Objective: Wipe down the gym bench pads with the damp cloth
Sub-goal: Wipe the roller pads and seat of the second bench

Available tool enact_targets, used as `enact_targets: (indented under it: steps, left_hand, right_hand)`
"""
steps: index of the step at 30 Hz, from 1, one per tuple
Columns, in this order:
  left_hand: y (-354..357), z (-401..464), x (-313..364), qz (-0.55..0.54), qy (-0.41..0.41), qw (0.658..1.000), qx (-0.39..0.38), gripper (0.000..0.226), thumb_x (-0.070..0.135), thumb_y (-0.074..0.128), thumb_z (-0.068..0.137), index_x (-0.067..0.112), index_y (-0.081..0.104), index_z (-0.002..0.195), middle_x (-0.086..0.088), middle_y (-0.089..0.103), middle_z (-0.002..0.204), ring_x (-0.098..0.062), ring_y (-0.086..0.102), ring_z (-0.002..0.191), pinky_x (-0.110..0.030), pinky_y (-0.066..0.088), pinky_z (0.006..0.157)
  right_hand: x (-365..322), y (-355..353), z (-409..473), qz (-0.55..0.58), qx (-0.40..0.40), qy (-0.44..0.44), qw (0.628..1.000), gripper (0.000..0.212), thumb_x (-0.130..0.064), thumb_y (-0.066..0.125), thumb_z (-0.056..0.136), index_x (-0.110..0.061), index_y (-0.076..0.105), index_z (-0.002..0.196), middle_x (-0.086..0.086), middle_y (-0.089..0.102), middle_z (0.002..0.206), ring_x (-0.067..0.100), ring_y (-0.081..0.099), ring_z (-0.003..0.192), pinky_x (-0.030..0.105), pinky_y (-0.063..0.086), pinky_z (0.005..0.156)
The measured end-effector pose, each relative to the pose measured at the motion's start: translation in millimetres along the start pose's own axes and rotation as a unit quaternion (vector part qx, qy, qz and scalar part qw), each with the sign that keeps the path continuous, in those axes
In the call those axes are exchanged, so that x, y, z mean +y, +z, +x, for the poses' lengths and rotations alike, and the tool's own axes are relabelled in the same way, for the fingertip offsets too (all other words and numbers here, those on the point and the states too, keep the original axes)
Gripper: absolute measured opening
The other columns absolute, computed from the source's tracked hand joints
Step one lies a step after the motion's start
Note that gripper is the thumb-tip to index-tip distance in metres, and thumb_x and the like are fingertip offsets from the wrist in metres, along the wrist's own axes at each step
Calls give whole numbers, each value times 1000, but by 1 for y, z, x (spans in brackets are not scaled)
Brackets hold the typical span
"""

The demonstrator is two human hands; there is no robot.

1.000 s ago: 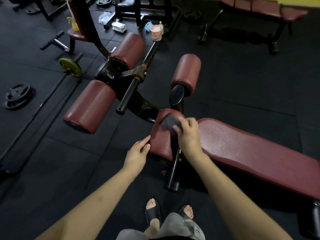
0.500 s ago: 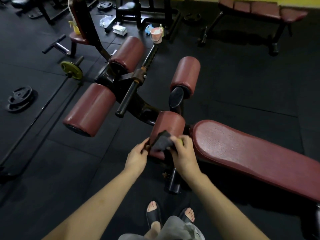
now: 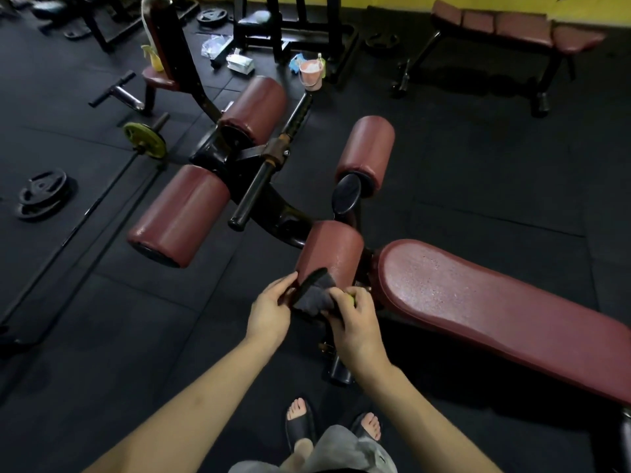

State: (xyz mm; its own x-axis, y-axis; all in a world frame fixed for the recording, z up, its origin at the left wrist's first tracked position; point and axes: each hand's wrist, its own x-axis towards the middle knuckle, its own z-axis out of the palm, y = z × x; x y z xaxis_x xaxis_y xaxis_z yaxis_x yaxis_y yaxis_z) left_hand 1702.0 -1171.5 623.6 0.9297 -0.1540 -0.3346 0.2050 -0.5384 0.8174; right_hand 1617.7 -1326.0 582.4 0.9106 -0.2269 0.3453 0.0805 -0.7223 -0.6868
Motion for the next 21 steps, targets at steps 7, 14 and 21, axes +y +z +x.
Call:
enact_targets:
  steps: [7, 14, 21]
  left_hand:
    - [1, -2, -2, 17, 26, 999, 6, 37, 18, 54, 106, 28, 62, 141, 15, 55, 143, -1, 48, 131, -15, 31, 110]
    - [-7, 4, 1, 62, 18, 998, -21, 37, 27, 52, 107, 30, 58, 144, 25, 52, 136, 7, 47, 121, -2, 32, 92]
    - [-6, 9, 1, 58, -3, 998, -19, 39, 25, 52, 108, 33, 56, 146, 9, 58, 145, -4, 51, 127, -17, 35, 103]
  right_hand:
    - [44, -6, 120, -41, 72, 87, 993, 34, -24, 62, 100, -7, 60, 130, 17, 54, 108, 34, 53, 100, 46, 51, 87]
    - [20, 10, 41, 23, 68, 72, 995, 33, -17, 64, 96, -9, 62, 128, 9, 52, 108, 24, 55, 98, 41, 51, 88]
    - [26, -1, 20, 40, 15, 61, 997, 46, -1, 71, 89, -14, 55, 129, 9, 49, 113, 25, 54, 102, 44, 53, 91]
